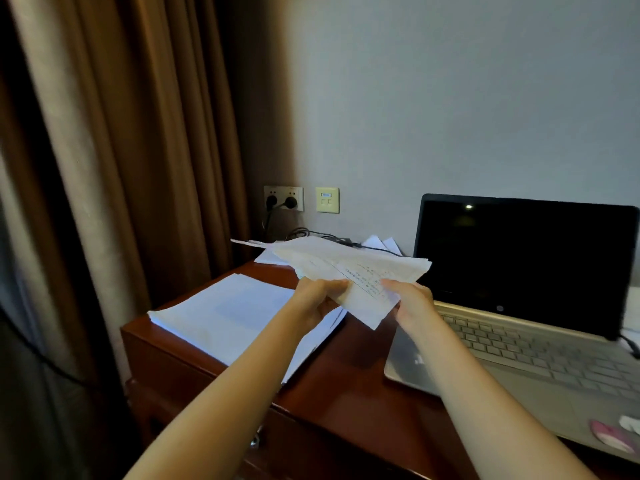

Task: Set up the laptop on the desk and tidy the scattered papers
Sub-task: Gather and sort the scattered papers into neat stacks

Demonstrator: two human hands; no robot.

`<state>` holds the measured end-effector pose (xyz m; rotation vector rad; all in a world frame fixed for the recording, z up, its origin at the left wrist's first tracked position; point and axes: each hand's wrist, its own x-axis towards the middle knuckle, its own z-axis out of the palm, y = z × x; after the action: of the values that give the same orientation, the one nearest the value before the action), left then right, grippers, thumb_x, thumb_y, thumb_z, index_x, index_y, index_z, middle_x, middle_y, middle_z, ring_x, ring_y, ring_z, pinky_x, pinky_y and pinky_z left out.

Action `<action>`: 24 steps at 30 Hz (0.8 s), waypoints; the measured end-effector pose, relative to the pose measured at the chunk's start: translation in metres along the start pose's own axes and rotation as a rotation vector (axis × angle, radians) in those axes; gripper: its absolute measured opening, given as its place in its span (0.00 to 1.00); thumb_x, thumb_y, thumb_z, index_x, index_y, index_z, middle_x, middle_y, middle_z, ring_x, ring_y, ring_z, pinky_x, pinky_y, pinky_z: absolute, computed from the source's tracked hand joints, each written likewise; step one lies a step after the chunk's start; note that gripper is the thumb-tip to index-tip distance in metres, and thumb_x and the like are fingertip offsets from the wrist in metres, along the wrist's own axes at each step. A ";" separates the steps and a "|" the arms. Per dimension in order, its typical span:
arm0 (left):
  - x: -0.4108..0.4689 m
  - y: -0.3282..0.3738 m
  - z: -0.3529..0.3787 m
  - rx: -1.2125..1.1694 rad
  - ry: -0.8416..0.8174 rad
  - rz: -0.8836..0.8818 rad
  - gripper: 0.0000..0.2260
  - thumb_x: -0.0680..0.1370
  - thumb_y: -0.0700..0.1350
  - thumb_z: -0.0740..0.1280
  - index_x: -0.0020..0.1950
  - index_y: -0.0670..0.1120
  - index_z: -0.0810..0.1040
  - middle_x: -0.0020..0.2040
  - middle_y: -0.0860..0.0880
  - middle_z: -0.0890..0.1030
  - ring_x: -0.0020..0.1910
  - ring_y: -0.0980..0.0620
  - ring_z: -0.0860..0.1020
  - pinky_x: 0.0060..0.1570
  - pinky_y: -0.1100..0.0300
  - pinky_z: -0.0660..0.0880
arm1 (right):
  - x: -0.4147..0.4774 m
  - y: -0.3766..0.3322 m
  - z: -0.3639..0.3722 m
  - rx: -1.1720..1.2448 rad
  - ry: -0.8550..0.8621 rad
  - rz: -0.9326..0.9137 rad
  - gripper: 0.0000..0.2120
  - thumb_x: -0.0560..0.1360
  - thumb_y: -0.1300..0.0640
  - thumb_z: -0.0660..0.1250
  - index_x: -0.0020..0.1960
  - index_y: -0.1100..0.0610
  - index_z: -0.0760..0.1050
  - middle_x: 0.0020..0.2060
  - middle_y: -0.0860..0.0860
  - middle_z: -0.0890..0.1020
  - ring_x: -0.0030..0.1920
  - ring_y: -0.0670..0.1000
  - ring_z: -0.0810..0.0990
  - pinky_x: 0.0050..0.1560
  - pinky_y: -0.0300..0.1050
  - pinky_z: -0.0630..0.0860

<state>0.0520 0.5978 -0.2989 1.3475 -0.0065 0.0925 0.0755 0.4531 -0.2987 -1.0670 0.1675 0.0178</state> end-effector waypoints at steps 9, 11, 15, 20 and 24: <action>-0.035 0.004 -0.067 -0.138 0.313 -0.254 0.09 0.79 0.38 0.63 0.57 0.42 0.66 0.45 0.41 0.73 0.40 0.43 0.75 0.44 0.52 0.75 | -0.008 -0.003 -0.047 -0.507 0.088 0.058 0.19 0.70 0.74 0.61 0.61 0.68 0.69 0.57 0.66 0.76 0.46 0.60 0.77 0.34 0.45 0.76; -0.041 0.005 -0.084 -0.055 0.339 -0.277 0.11 0.78 0.39 0.63 0.58 0.43 0.65 0.48 0.40 0.73 0.41 0.43 0.76 0.46 0.52 0.76 | -0.009 -0.003 -0.050 -0.626 0.082 -0.012 0.15 0.70 0.74 0.62 0.56 0.69 0.70 0.56 0.65 0.76 0.48 0.60 0.75 0.45 0.48 0.76; -0.042 0.008 -0.106 0.116 0.312 -0.315 0.09 0.79 0.40 0.63 0.59 0.43 0.69 0.57 0.39 0.74 0.47 0.42 0.77 0.48 0.51 0.76 | -0.015 0.002 -0.051 -0.898 0.058 -0.179 0.15 0.72 0.74 0.60 0.54 0.61 0.74 0.54 0.62 0.78 0.51 0.63 0.76 0.56 0.58 0.75; -0.038 0.006 -0.117 0.176 0.305 -0.353 0.22 0.77 0.38 0.66 0.70 0.40 0.65 0.53 0.39 0.75 0.41 0.44 0.79 0.29 0.57 0.80 | -0.015 0.005 -0.057 -0.900 0.122 -0.289 0.16 0.74 0.72 0.59 0.57 0.58 0.76 0.48 0.54 0.78 0.46 0.55 0.74 0.52 0.51 0.77; -0.033 0.007 -0.118 0.226 0.260 -0.348 0.25 0.76 0.44 0.68 0.70 0.41 0.64 0.54 0.41 0.76 0.47 0.43 0.79 0.40 0.54 0.80 | -0.018 -0.005 -0.059 -0.747 0.118 -0.298 0.17 0.75 0.72 0.61 0.61 0.61 0.75 0.56 0.59 0.78 0.50 0.56 0.75 0.52 0.51 0.76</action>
<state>0.0128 0.7117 -0.3205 1.5337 0.4682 -0.0270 0.0502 0.3999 -0.3195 -1.8323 0.1058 -0.2706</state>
